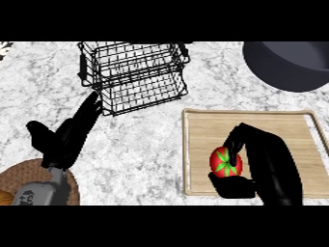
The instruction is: Pick the tomato from the tray and place it in the tiered basket
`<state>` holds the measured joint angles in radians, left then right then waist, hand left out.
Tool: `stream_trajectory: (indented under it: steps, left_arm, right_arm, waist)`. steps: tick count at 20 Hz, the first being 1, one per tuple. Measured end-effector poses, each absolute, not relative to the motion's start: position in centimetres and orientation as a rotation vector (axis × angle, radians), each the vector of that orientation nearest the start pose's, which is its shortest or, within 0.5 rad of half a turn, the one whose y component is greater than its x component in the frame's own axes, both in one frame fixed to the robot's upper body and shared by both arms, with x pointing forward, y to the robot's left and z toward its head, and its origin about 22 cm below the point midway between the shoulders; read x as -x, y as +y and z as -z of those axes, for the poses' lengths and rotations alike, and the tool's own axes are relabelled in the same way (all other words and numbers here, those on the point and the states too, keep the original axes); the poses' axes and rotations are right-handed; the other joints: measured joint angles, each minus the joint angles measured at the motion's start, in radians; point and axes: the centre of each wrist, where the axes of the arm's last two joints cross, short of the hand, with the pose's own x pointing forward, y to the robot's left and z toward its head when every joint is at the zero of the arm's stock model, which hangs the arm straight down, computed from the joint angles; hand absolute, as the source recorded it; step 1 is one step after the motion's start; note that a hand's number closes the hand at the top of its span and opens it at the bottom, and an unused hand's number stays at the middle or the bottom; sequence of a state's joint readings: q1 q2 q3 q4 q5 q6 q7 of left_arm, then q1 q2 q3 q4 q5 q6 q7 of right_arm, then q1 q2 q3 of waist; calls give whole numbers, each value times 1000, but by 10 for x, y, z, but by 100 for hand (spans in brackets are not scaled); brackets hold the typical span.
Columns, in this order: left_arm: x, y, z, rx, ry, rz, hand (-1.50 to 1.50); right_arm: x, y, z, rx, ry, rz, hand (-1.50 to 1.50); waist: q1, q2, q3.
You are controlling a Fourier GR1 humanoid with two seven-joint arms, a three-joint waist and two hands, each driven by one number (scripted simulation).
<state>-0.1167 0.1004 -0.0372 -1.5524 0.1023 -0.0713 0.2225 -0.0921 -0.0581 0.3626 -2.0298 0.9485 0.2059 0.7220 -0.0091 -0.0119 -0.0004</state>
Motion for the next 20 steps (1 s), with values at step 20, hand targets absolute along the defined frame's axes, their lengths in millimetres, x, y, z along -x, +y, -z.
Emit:
stream_trajectory:
  steps: [20]
  left_arm:
    - [-274, 227, -29, 113, -1424, 151, 0]
  right_arm:
    - [-243, -89, -303, 890, -1746, -679, 150]
  waist:
    - [22, 6, 2]
